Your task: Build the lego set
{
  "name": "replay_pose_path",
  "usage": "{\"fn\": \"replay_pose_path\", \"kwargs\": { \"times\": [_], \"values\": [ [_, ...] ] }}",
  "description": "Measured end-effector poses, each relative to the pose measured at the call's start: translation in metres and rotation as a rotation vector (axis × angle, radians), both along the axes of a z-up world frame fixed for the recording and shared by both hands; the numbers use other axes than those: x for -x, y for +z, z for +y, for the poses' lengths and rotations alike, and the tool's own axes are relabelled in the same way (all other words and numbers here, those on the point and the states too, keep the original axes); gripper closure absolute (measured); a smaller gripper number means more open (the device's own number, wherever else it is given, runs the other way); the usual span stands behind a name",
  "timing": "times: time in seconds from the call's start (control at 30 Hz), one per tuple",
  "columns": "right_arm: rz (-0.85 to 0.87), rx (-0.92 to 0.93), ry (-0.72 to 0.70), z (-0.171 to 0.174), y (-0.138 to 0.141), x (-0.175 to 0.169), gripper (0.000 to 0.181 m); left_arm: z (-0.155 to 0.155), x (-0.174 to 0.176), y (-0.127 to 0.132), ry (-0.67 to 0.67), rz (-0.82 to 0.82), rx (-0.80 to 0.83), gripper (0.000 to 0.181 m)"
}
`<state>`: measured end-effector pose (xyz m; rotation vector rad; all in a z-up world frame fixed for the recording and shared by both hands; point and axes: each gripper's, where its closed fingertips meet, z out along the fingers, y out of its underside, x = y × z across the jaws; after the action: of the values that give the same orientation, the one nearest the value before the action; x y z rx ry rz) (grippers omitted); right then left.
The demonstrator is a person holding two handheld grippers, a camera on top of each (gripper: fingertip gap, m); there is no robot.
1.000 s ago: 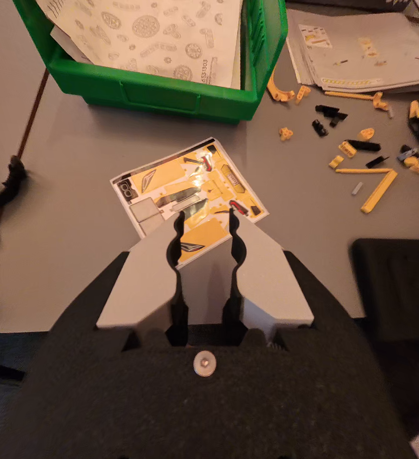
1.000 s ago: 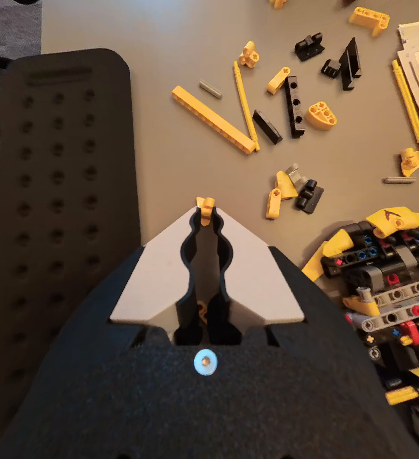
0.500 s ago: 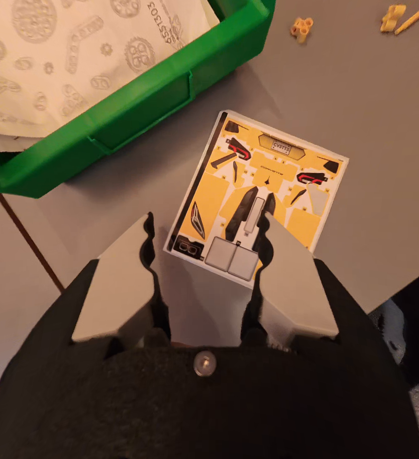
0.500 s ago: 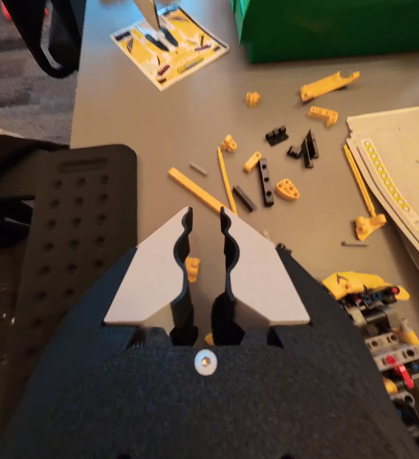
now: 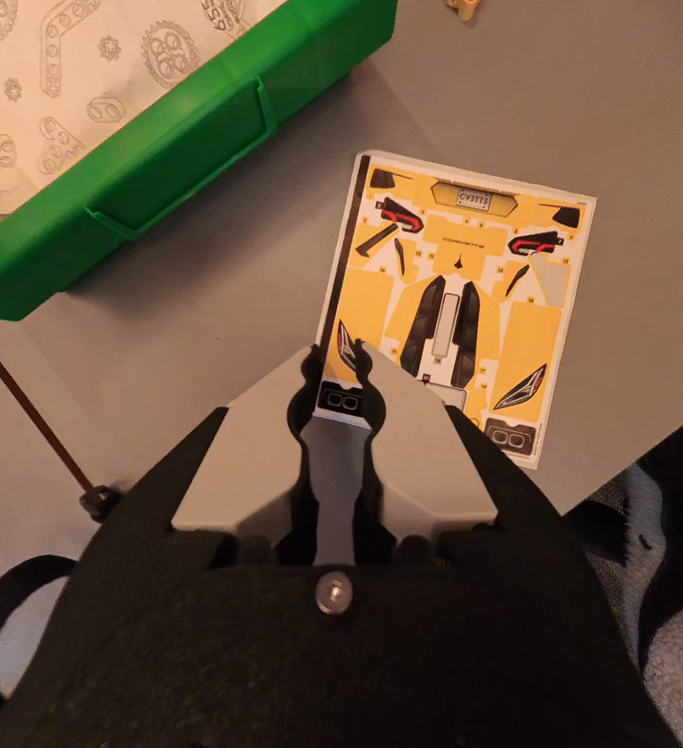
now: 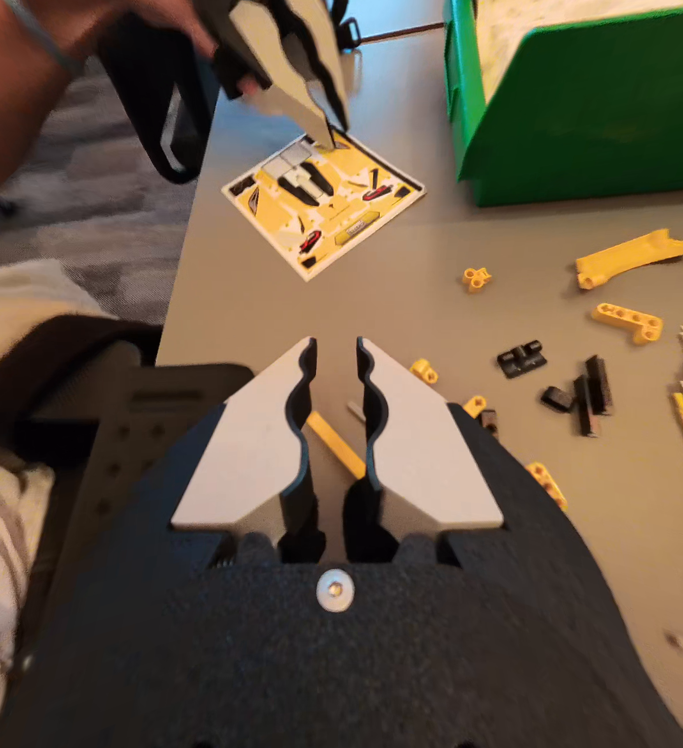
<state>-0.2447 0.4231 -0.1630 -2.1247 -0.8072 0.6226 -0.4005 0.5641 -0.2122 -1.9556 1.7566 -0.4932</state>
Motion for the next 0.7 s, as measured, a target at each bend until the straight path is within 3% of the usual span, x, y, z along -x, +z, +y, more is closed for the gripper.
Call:
{"fn": "replay_pose_path", "kwargs": {
  "times": [0.07,0.13,0.37,0.53,0.7],
  "values": [
    [0.065,0.088,-0.002,0.012,-0.005,0.014,0.154,-0.008,0.000,-0.001,-0.008,-0.011,0.014,0.179],
    [0.090,0.103,-0.013,0.031,-0.008,0.027,0.143,-0.012,-0.001,-0.001,-0.011,-0.029,0.000,0.181],
    [-0.157,-0.068,0.118,0.090,-0.032,0.064,0.117,-0.019,-0.007,-0.001,-0.015,-0.065,-0.008,0.181],
    [-0.278,-0.056,0.101,0.107,-0.049,0.069,0.112,-0.024,-0.013,0.000,-0.030,-0.104,0.006,0.181],
    [-0.256,0.039,0.083,0.106,-0.050,0.069,0.124,-0.025,-0.016,0.000,-0.020,-0.130,0.014,0.181]
  ]
}}
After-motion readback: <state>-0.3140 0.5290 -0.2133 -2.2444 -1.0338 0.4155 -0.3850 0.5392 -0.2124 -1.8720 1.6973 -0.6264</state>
